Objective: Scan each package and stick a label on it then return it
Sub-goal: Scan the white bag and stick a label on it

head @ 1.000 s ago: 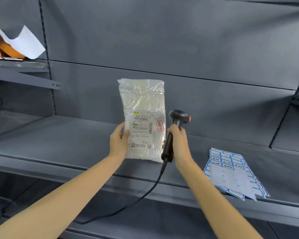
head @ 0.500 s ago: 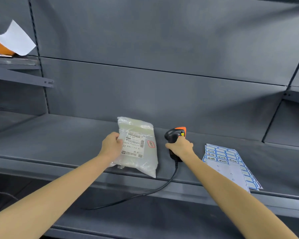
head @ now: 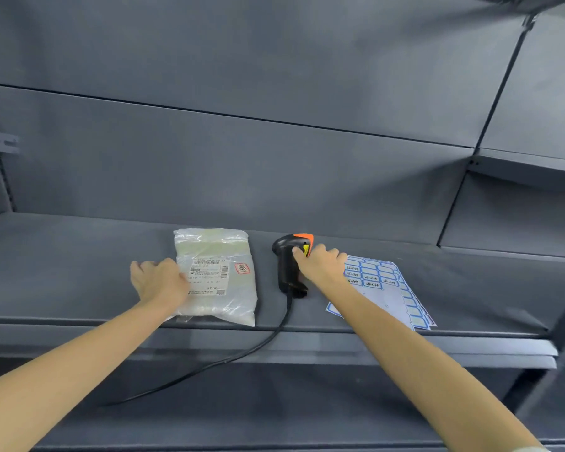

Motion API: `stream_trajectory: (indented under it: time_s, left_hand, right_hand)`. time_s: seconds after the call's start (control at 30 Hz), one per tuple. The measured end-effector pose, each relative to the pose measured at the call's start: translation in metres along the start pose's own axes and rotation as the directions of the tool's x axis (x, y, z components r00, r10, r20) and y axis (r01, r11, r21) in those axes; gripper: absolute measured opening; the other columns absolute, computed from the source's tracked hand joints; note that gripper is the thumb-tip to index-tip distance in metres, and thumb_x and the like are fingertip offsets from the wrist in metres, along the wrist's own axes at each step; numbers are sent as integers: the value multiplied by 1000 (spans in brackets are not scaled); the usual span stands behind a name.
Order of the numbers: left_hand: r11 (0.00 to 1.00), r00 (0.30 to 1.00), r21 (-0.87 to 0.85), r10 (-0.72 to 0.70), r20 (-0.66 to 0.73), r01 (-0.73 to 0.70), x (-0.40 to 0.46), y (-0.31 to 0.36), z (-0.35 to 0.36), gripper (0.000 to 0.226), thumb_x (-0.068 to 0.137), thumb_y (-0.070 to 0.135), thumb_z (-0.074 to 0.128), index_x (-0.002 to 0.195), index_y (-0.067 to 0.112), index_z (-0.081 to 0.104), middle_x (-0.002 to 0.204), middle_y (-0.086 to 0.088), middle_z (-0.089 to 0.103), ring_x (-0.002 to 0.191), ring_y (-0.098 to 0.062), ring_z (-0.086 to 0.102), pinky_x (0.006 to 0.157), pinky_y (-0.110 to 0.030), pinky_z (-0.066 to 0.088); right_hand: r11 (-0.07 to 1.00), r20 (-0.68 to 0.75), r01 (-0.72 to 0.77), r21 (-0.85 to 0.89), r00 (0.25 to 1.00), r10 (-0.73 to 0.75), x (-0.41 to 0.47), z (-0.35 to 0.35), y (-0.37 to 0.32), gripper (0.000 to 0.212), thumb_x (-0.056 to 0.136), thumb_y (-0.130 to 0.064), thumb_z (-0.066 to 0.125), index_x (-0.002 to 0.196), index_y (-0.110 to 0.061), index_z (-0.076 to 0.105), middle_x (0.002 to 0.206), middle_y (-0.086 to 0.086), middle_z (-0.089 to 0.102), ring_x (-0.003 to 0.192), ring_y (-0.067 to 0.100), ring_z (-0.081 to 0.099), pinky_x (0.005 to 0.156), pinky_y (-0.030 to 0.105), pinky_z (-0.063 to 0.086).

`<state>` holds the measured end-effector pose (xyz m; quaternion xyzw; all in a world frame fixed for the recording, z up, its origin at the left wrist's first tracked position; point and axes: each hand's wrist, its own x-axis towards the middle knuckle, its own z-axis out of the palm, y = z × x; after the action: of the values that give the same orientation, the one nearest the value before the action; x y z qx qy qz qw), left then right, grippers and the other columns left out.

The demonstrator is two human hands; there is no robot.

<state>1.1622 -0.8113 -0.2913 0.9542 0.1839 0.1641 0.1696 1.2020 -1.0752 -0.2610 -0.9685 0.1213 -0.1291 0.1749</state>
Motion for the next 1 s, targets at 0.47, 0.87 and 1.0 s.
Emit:
stream_trajectory:
  time_s: [0.47,0.87,1.0]
  left_hand:
    - [963,988,-262,17,-153,-57,-3,11,-13,28,91,12,55,117,6,61,108,-20,61,128,-36,36,108,-34,15]
    - [951,996,-310,-15,-83,-12,-11,16,-16,30,92,14,54,122,8,57,123,-21,55,133,-37,29,108,-42,23]
    - [940,996,-340,-23,-88,-8,-15,18,-20,30,92,14,55,122,8,56,128,-21,51,134,-38,25,107,-45,24]
  right_hand:
    - [897,403,-271,-348,821,405,36,-74,104,55,83,-46,67,121,-11,47,116,10,51,106,31,52,99,39,43]
    - [857,445,-377,-352,738,508,42,-80,123,53,86,-47,66,101,-6,37,77,5,42,87,24,45,84,30,37]
    - [852,423,-315,-418,762,489,44,-82,126,49,90,-47,60,93,-3,41,72,5,46,87,24,48,80,29,38]
